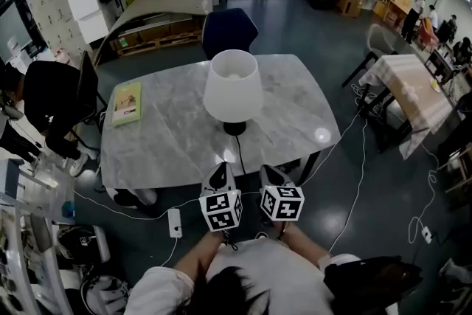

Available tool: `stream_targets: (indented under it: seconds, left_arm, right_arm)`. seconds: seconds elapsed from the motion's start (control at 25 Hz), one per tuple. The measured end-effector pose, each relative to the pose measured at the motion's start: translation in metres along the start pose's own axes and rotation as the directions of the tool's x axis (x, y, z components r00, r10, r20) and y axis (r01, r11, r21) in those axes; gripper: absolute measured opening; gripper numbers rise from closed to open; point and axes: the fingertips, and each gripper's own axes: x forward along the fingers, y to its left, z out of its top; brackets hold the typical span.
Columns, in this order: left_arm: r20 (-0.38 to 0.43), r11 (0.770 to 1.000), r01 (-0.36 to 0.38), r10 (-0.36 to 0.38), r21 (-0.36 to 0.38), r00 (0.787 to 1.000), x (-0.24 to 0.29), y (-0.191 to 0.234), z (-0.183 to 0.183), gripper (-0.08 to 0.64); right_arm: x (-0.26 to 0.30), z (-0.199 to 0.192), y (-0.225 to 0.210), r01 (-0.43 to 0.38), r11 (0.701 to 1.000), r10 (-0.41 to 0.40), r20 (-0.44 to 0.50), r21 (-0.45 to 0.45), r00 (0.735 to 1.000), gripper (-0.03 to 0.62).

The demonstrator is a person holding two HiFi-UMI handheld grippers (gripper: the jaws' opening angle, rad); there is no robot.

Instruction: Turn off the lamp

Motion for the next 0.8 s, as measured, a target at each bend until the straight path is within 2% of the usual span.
stream_targets:
  seconds: [0.8]
  left_arm:
    - [-0.029, 1.0, -0.004, 0.004, -0.009, 1.0, 0.005, -0.007, -0.011, 0.008]
  right_arm:
    - [-0.006, 0.0, -0.004, -0.023, 0.998, 0.023, -0.007, -0.051, 1.0, -0.002]
